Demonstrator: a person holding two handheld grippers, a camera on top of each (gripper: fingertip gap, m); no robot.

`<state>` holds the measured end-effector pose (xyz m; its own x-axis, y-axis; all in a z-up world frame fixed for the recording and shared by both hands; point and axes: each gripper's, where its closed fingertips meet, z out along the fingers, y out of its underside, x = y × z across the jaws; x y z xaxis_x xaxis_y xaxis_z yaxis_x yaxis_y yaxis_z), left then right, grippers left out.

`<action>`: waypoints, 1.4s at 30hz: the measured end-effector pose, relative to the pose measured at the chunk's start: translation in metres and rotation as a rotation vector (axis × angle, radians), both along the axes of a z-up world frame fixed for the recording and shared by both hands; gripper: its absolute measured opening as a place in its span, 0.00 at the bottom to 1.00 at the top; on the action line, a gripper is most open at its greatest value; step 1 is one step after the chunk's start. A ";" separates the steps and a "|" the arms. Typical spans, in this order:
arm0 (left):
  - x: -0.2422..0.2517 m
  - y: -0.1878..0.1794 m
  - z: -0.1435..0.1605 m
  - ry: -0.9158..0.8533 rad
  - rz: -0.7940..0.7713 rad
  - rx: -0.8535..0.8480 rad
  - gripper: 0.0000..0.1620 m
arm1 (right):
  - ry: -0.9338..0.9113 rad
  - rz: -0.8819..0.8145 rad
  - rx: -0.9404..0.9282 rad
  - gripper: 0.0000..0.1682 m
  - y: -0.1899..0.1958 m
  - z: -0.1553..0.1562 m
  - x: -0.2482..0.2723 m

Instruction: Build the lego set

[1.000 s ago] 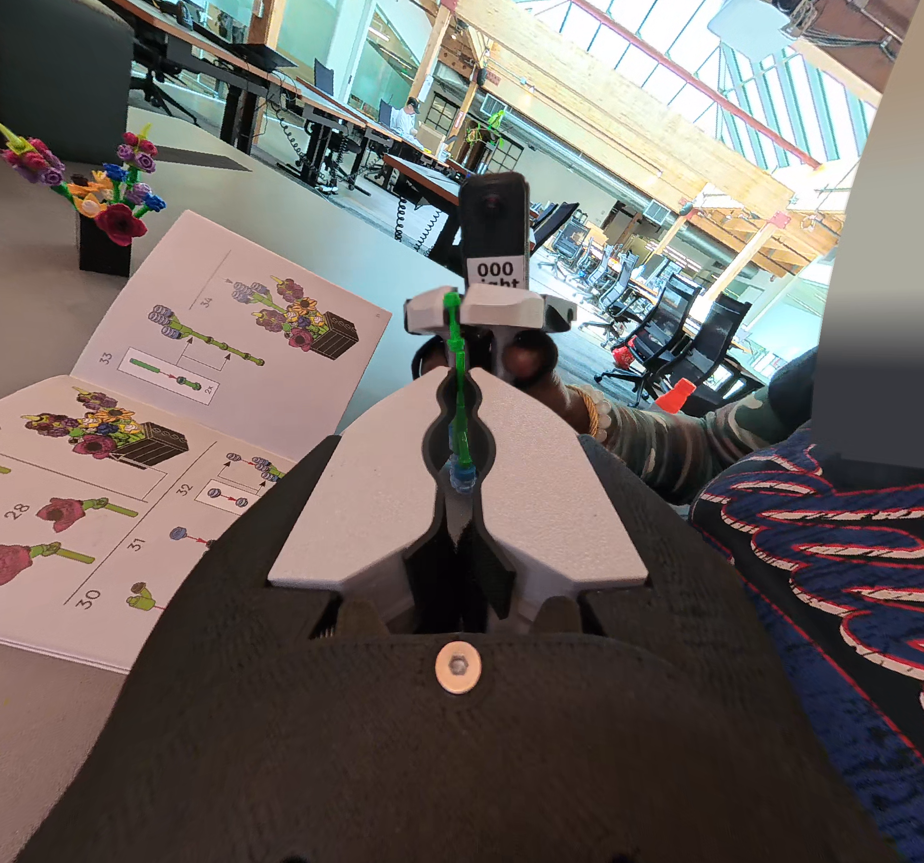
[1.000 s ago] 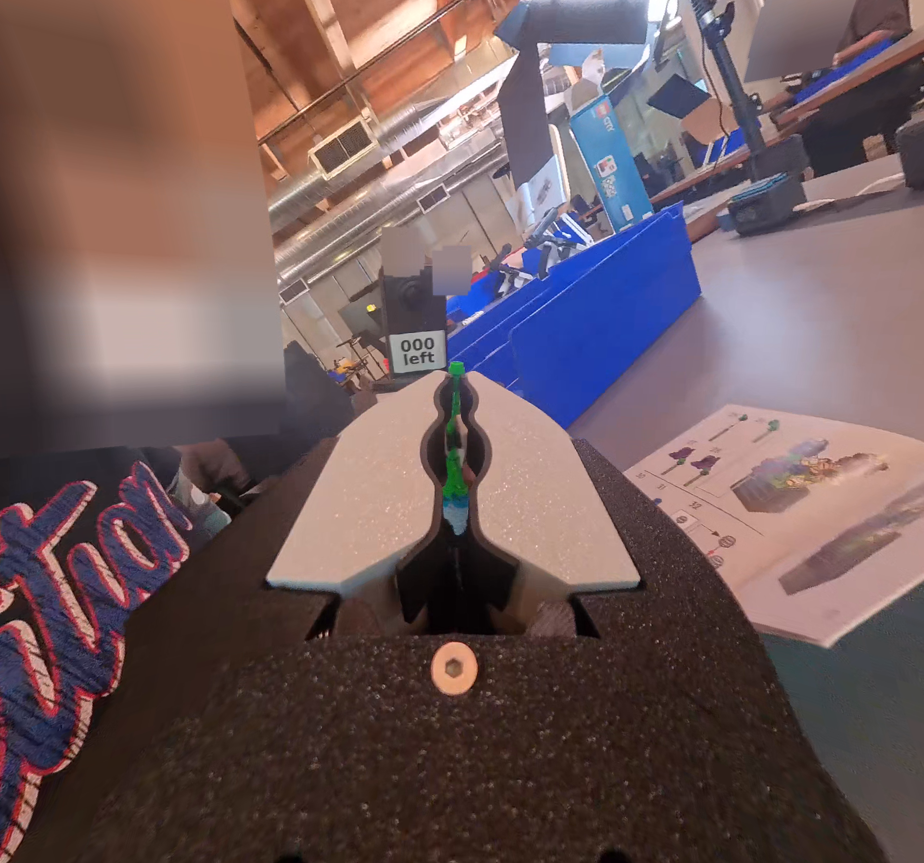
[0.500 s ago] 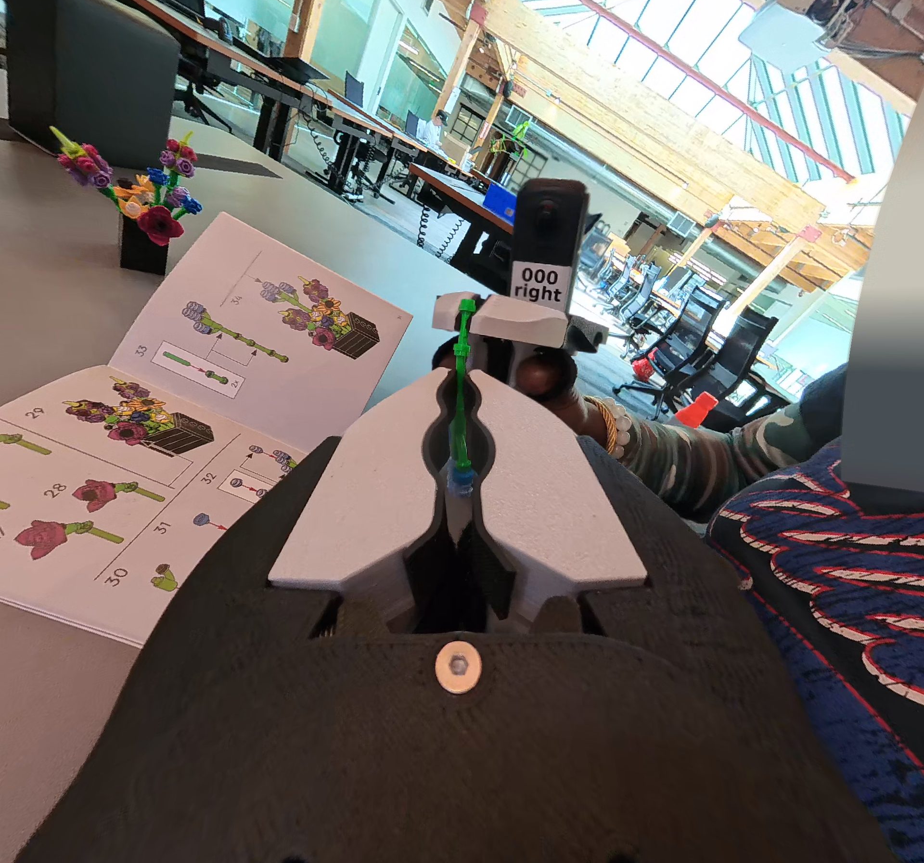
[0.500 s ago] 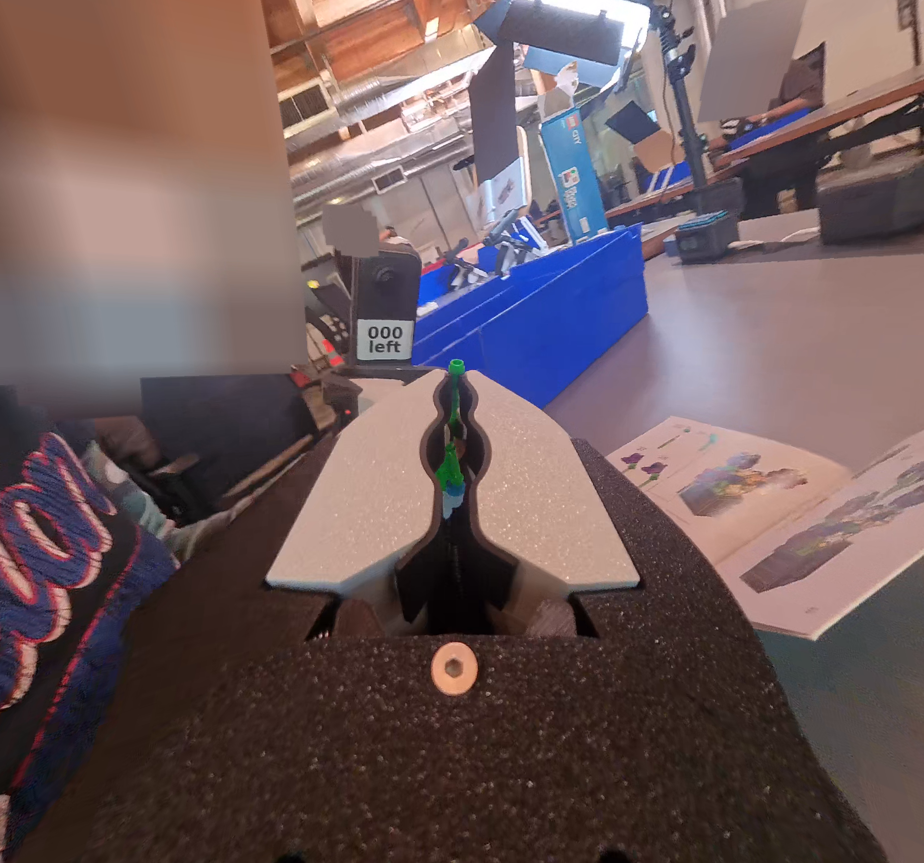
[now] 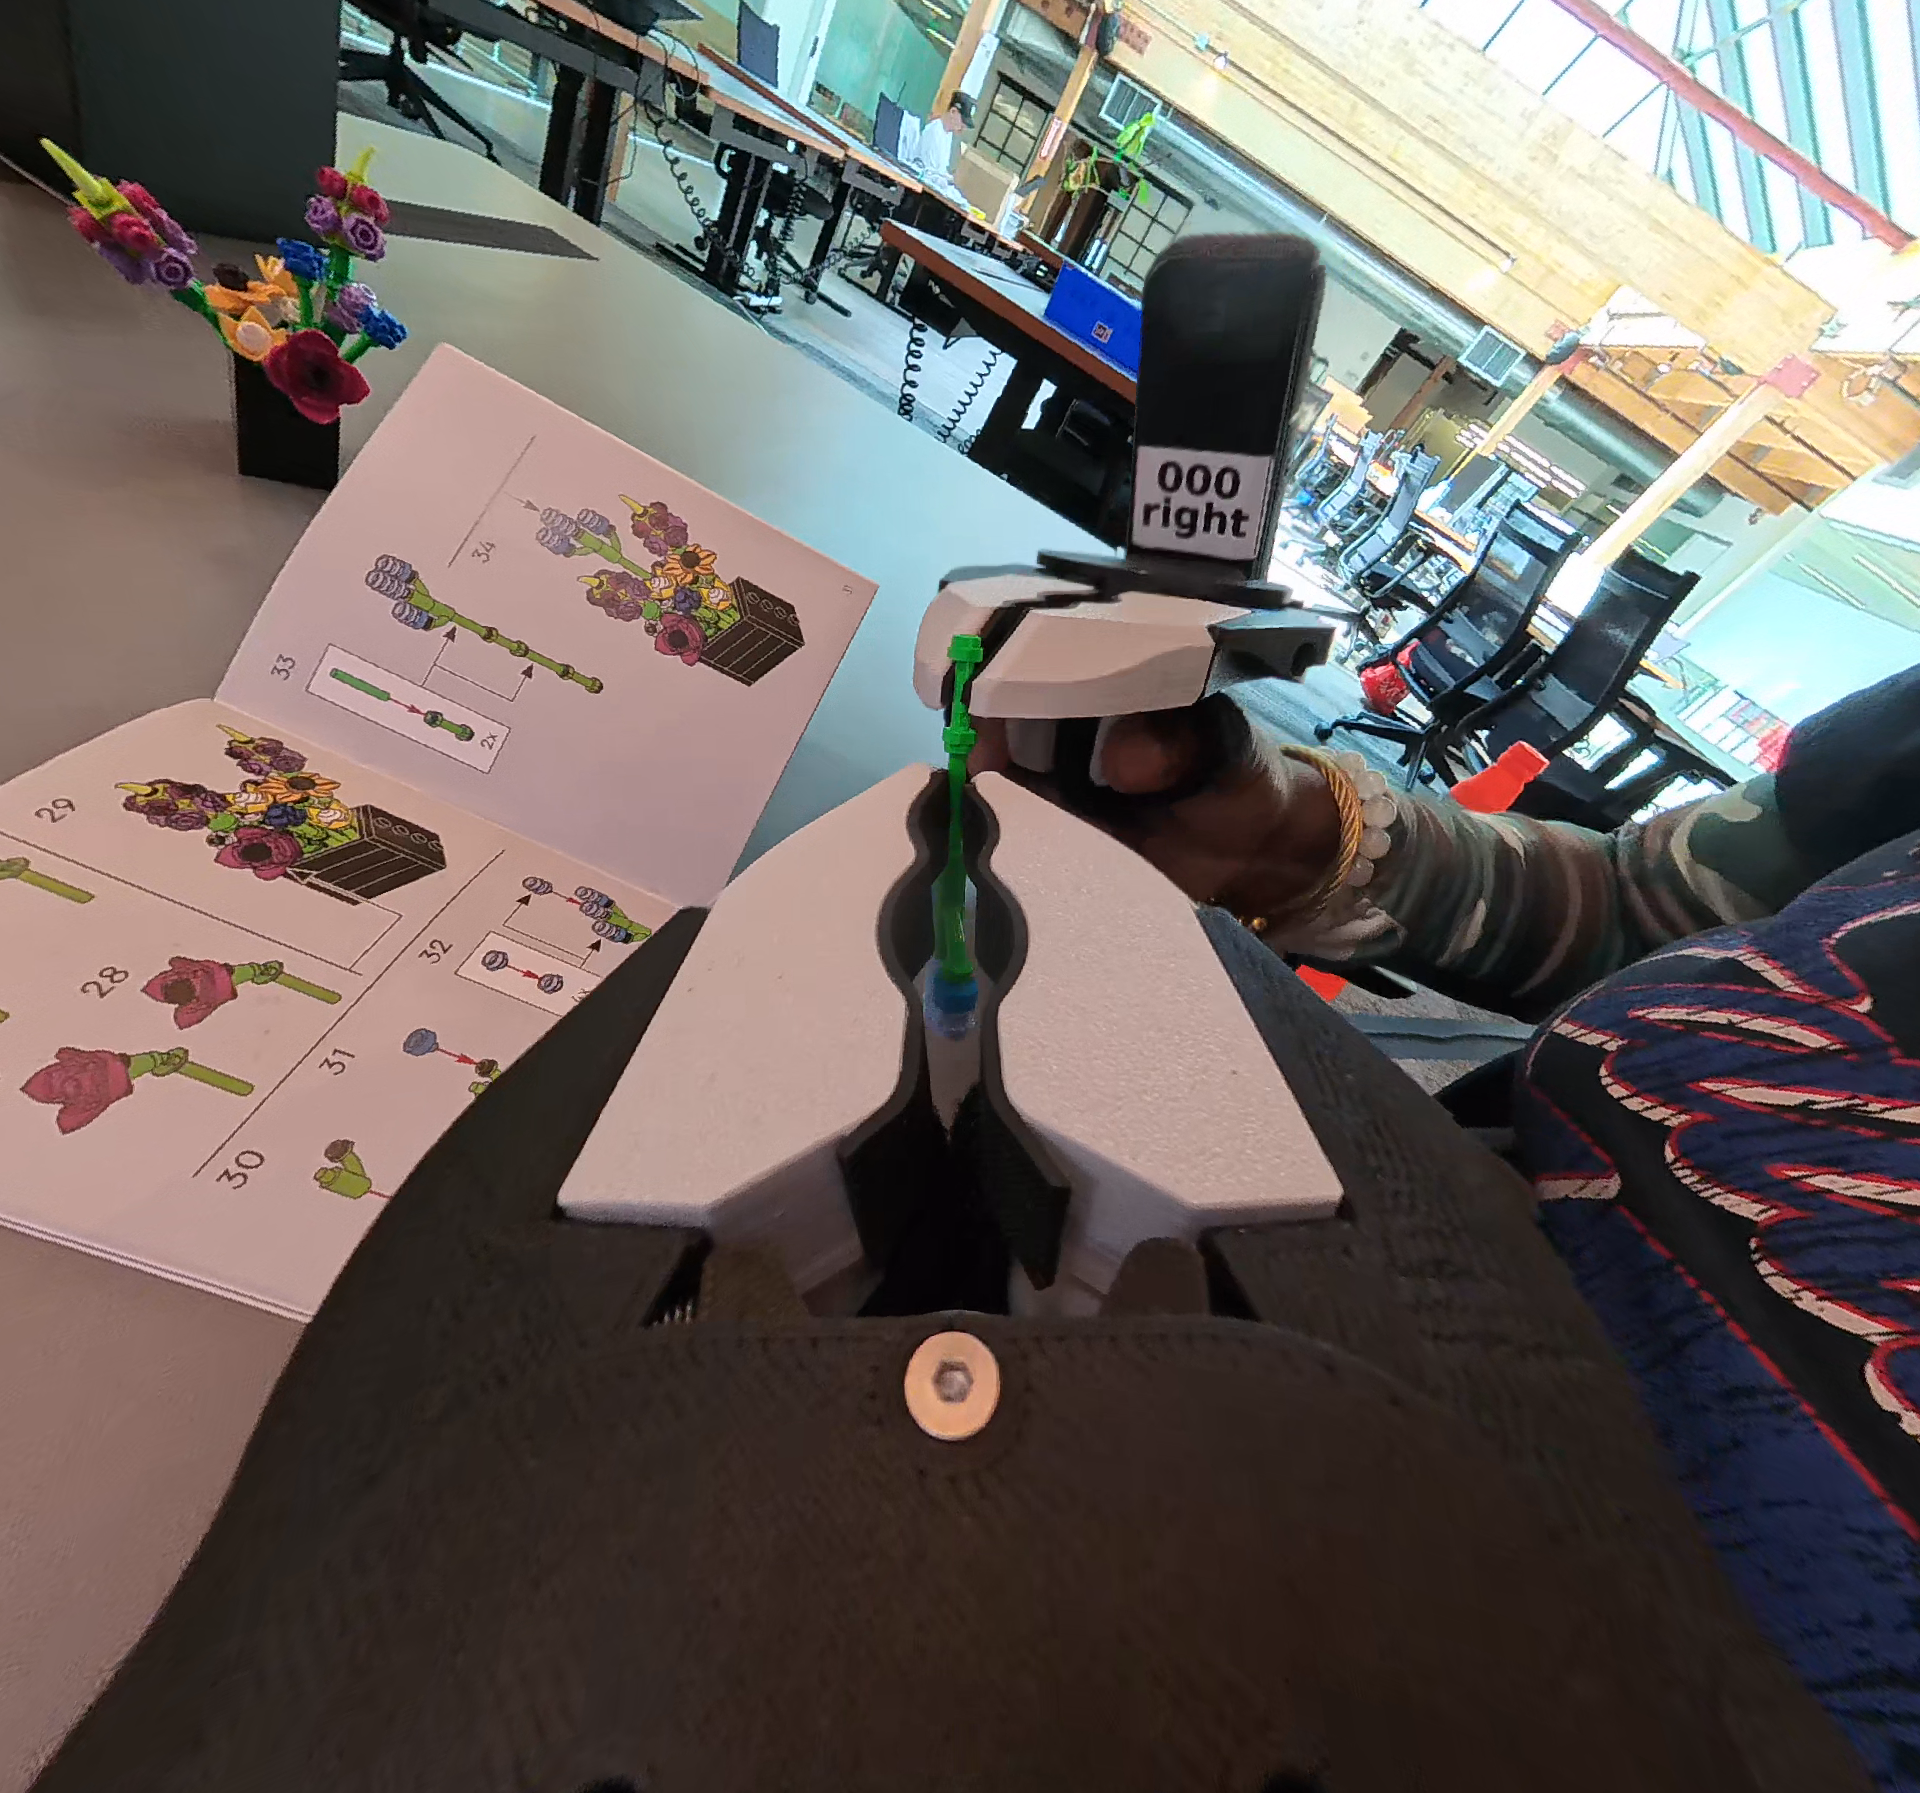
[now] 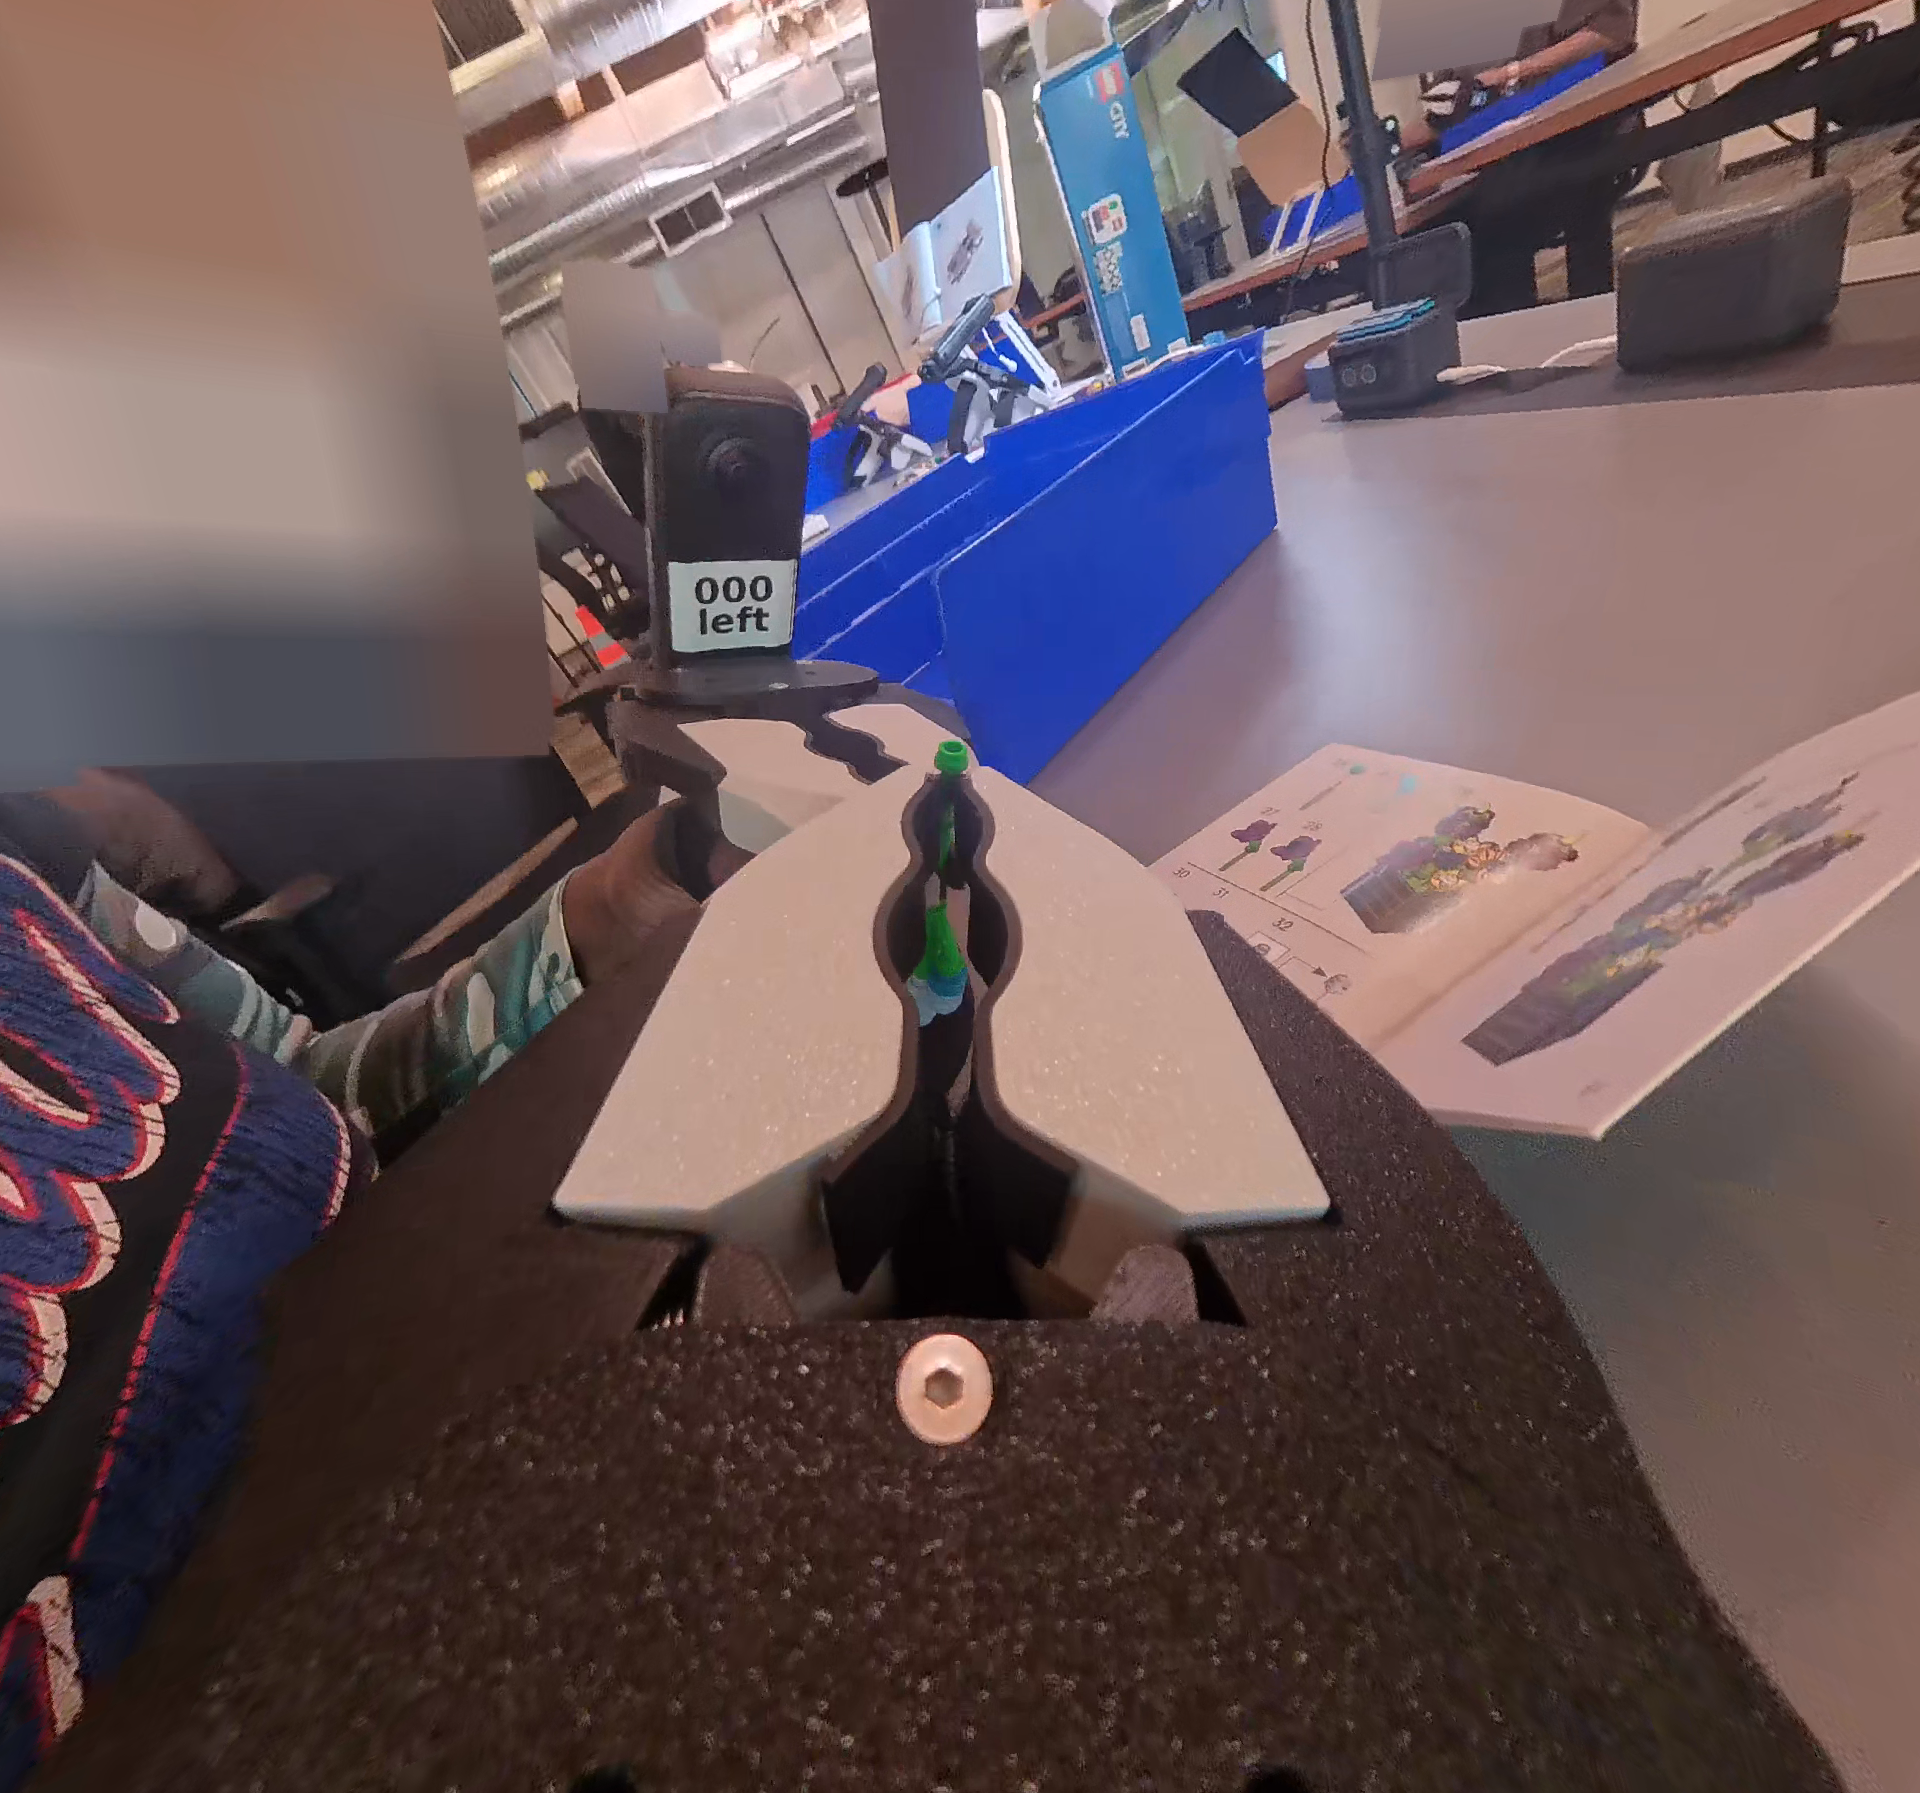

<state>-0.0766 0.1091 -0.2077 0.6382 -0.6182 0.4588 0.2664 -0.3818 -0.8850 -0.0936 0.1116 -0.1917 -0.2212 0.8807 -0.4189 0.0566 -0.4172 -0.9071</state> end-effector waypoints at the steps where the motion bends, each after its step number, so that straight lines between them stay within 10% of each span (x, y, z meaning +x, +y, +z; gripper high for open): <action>1: 0.000 0.000 -0.001 0.000 0.002 -0.006 0.00 | 0.004 -0.007 -0.006 0.02 0.000 -0.001 0.000; 15: -0.007 0.001 0.006 -0.065 0.018 0.023 0.01 | -0.304 0.179 0.153 0.00 -0.042 -0.051 0.002; 25: -0.002 -0.002 0.005 -0.032 -0.021 0.021 0.00 | -0.074 0.004 0.091 0.15 0.001 0.008 0.015; 42: 0.005 -0.003 -0.004 0.067 -0.028 0.012 0.00 | -0.085 0.047 0.079 0.02 -0.009 -0.010 0.001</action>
